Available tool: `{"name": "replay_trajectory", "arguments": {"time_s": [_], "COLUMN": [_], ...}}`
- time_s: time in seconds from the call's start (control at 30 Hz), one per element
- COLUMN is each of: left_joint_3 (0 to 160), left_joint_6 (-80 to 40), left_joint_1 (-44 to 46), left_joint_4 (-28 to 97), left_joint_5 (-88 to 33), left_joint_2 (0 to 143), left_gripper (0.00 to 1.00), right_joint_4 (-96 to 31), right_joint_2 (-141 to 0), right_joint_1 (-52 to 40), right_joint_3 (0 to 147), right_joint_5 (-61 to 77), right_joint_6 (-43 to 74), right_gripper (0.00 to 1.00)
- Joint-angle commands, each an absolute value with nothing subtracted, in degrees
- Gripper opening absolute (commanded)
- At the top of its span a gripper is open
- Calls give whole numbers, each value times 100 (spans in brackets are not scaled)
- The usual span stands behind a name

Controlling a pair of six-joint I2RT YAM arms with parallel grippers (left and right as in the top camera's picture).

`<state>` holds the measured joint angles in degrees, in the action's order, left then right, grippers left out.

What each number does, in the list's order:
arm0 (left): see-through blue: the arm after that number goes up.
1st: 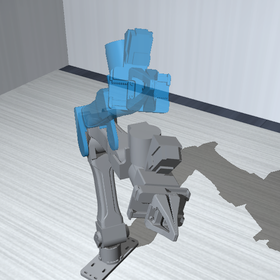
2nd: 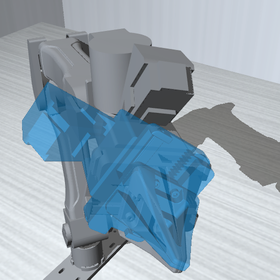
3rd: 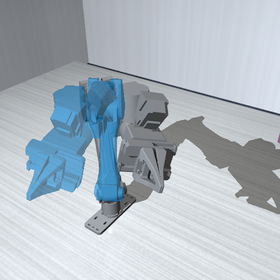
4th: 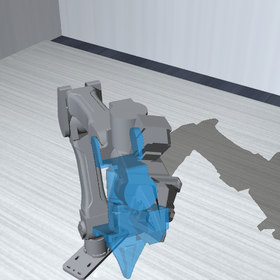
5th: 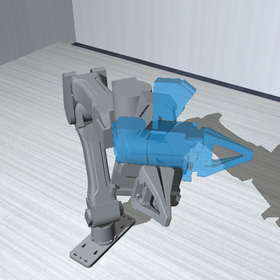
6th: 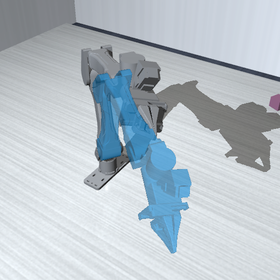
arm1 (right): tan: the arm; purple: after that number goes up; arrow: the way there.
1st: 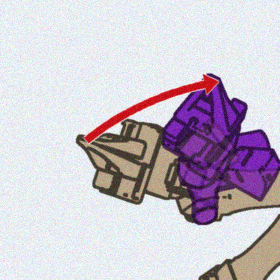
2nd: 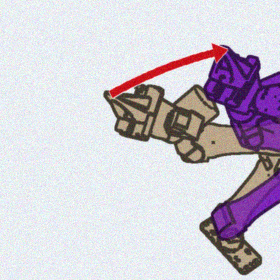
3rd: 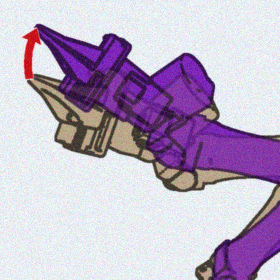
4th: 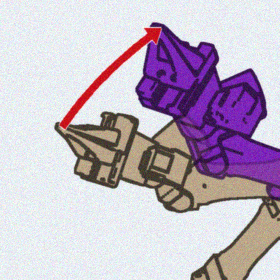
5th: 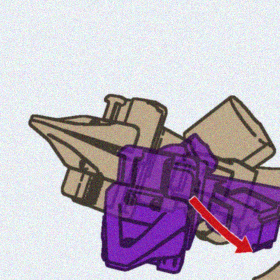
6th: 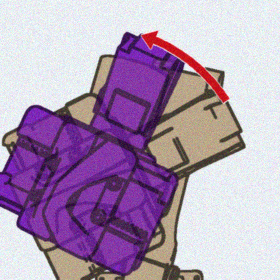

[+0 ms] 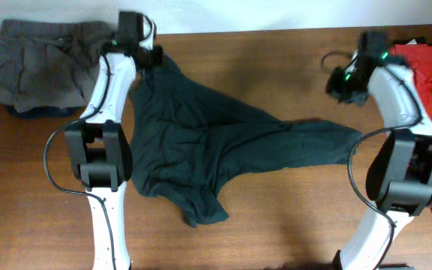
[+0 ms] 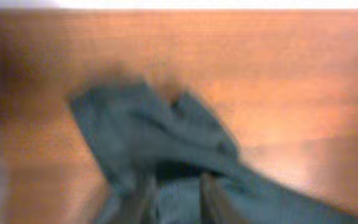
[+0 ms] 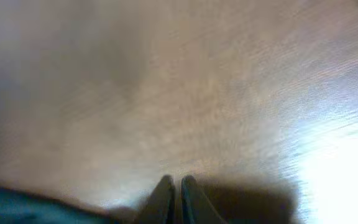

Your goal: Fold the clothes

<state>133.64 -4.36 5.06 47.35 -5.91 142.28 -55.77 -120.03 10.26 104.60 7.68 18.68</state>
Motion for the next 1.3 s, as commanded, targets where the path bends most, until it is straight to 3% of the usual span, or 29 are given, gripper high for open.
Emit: {"name": "replay_trajectory", "arguments": {"time_s": [0.0, 0.03, 0.07, 0.13, 0.23, 0.27, 0.47, 0.73, 0.97, 1.27], "left_joint_3": [14988, 15316, 15664, 16107, 16606, 16772, 17790, 17633, 14988, 10379], "left_joint_6": [-296, -296, -296, -301, -316, -318, -961, -937, -965, -2082], "left_joint_1": [523, 545, 574, 637, 792, 864, 947, 1188, 1190, 1538], "left_joint_4": [5900, 6283, 6731, 7373, 8204, 8468, 9671, 9671, 9671, 9124], "left_joint_5": [-504, -541, -550, -663, -792, -786, -777, -1181, -545, -1087], "left_joint_2": [14132, 14132, 14132, 14132, 14132, 14132, 14075, 13137, 11203, 9489], "left_gripper": [78, 86, 99, 99, 99, 99, 99, 99, 99, 99], "right_joint_4": [-6667, -6997, -7356, -7946, -8641, -8868, -9736, -9734, -9699, -9290], "right_joint_2": [-11874, -11865, -11863, -11854, -11852, -11841, -11535, -10272, -9078, -8927], "right_joint_1": [1177, 1205, 1225, 1251, 1251, 1251, 1238, 996, 862, 862], "right_joint_3": [11830, 12121, 12427, 12886, 13260, 13347, 13323, 12726, 11251, 9946], "right_joint_5": [676, 676, 679, 679, 676, 676, 336, 263, 14, 14], "right_joint_6": [1826, 1826, 1826, 1824, 1734, 1734, 1584, 1522, 1529, 1658], "right_gripper": [29, 33, 45, 64, 79, 99, 99, 99, 99, 99]}}
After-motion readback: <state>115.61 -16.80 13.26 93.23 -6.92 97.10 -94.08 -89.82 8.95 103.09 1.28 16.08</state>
